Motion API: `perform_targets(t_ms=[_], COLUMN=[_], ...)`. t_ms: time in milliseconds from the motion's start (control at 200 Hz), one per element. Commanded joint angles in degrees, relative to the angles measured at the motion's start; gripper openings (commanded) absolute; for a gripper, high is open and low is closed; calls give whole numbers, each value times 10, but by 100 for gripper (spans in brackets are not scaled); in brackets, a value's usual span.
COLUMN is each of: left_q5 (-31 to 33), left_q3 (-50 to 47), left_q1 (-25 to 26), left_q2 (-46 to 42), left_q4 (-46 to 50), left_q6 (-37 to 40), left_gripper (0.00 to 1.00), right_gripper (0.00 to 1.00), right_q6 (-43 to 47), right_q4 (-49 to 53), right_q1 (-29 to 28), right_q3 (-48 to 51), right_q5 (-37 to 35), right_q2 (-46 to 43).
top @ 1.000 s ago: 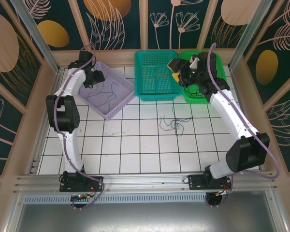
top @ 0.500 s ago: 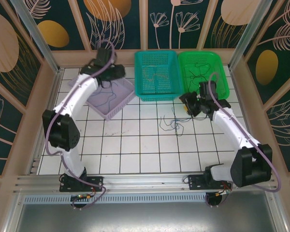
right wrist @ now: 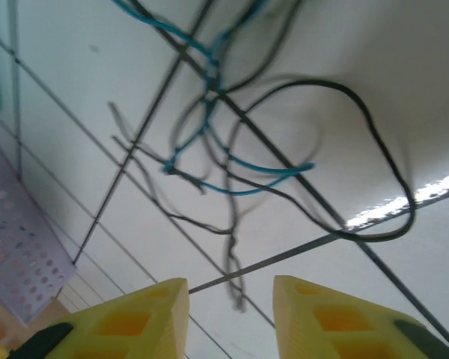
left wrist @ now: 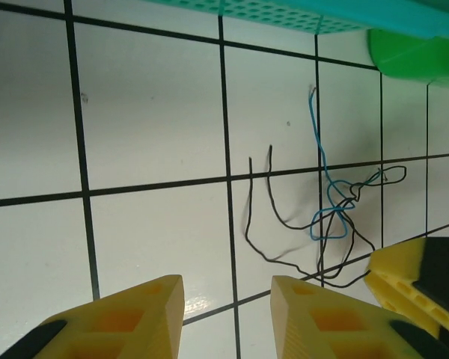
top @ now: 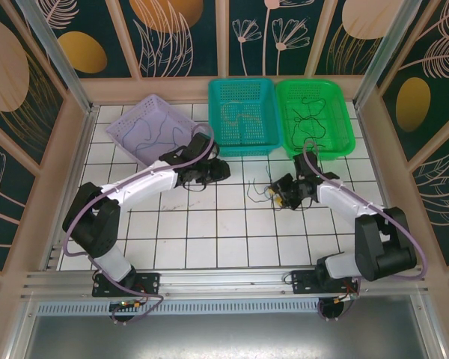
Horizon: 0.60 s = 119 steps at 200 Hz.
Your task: Untangle the cables
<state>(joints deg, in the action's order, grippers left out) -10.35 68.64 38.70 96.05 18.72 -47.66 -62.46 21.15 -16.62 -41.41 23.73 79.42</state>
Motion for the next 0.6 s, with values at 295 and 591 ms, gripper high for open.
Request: perform_targets(t_ms=[295,591], left_q5=[4,158], left_q3=[11,89], left_q1=[4,-1], left_q2=[-25,-75], left_q4=[-48,23], left_q6=[-18,-13], left_gripper=[41,62], right_gripper=[0,0], right_q6=[103,179], right_q4=[47,39], right_q1=[-54,-92], right_q3=[-111,-238], right_q5=[-42,12], right_q2=[-31,-97])
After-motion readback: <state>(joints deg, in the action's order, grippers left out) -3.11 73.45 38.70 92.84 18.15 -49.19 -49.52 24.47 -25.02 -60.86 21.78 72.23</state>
